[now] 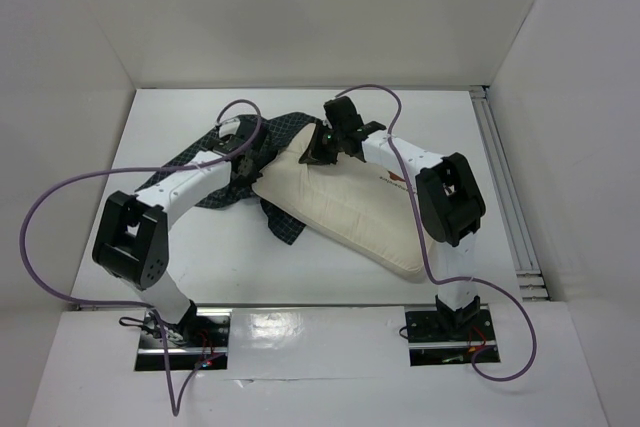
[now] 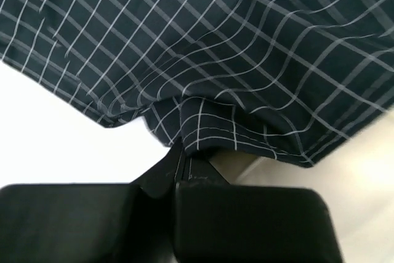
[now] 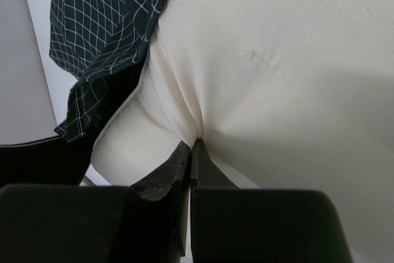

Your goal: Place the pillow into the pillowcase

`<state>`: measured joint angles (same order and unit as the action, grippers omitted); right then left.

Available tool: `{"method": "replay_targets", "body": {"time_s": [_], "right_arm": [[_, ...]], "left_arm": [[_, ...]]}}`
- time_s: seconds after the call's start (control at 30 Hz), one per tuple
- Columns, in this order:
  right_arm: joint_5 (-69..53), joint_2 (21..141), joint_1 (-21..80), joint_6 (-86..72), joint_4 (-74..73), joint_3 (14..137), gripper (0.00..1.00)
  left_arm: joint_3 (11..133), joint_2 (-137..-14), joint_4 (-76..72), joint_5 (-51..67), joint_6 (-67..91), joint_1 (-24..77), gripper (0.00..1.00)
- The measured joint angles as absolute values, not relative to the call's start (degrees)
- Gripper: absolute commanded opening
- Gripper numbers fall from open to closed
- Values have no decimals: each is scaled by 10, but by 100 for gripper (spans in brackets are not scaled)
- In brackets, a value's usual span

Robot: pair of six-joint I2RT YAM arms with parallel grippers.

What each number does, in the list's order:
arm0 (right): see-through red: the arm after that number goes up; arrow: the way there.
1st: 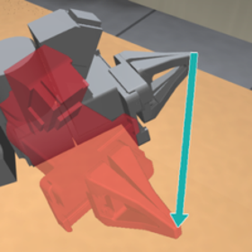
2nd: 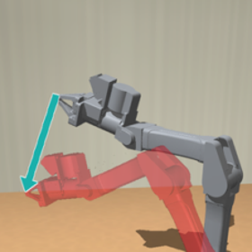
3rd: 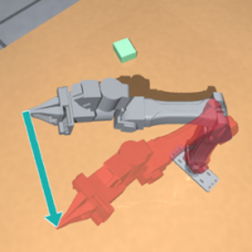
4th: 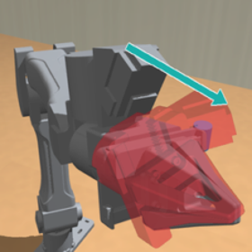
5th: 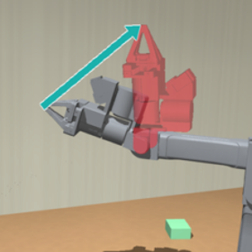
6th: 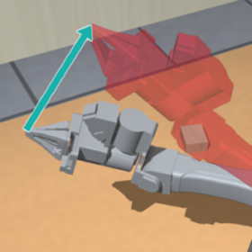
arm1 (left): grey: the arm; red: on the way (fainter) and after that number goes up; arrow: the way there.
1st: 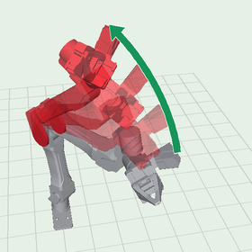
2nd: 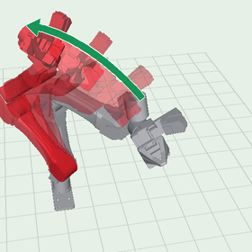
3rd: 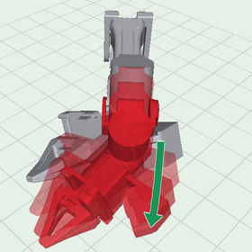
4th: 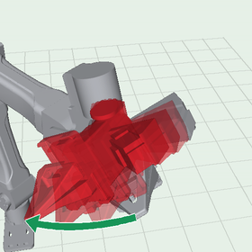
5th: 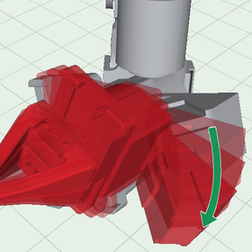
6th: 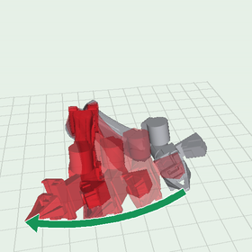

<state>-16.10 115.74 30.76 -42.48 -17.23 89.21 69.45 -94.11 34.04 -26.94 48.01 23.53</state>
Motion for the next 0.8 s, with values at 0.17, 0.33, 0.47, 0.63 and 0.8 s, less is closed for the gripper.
{"method": "replay_targets", "body": {"time_s": [0.17, 0.33, 0.47, 0.63, 0.8], "right_arm": [[-161, 1157, 309, -423, -172, 892, 0], [-153, 1160, 313, -423, -180, 901, 0], [-148, 1170, 314, -433, -190, 916, 0], [-144, 1183, 314, -444, -207, 938, 0], [-145, 1211, 319, -452, -218, 973, 0]], "left_arm": [[709, -936, 330, -255, 451, 237, 0], [709, -901, 322, -205, 399, 266, 0], [708, -884, 329, -182, 371, 304, 0], [686, -882, 339, -176, 346, 331, 0], [687, -888, 354, -160, 330, 337, 0]]}}
